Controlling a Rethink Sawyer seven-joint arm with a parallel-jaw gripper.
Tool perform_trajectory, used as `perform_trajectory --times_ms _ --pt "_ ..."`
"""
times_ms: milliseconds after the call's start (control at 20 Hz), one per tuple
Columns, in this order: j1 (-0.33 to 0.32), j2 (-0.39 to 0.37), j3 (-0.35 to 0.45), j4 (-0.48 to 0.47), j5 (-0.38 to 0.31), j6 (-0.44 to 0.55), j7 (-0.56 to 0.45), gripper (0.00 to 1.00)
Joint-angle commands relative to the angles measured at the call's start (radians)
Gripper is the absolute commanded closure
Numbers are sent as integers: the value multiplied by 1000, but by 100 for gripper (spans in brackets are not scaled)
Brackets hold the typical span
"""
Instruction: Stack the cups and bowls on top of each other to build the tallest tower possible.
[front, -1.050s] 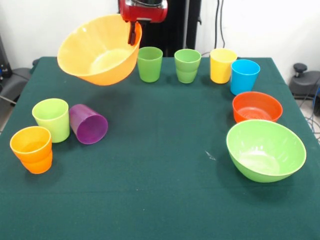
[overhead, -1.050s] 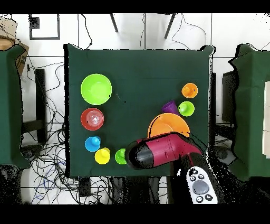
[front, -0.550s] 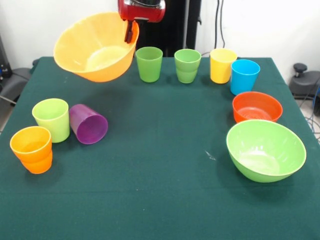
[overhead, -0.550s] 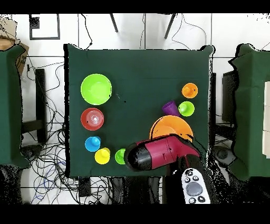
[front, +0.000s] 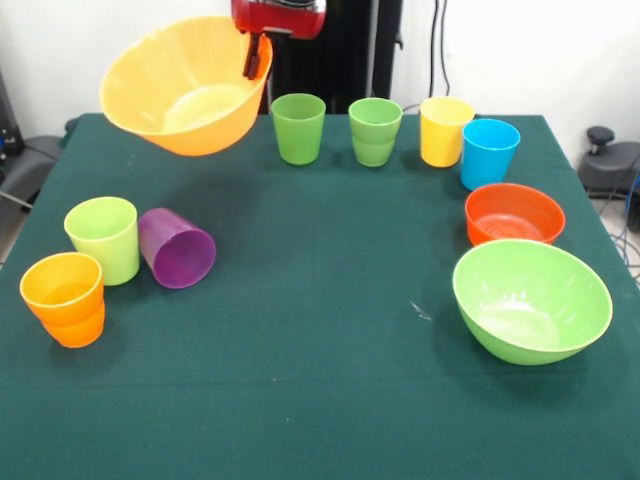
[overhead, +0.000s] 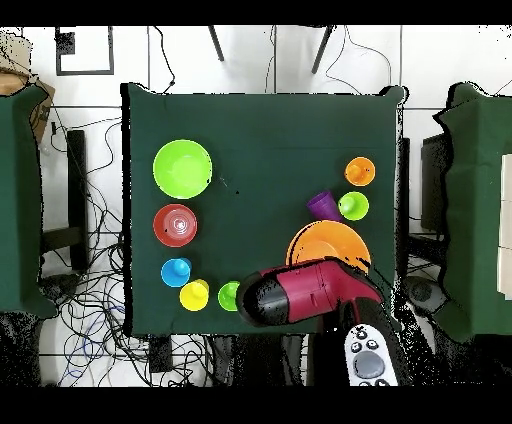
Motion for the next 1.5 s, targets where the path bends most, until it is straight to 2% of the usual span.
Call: perform_trajectory --times_ms 50,350,1300,1500 --pt "9 15 66 -42 86 50 52 100" --pt "0 19 98 -35 153 23 38 100" --pt "9 80 149 -104 253 41 11 100" --pt "25 96 143 -121 248 41 14 100"
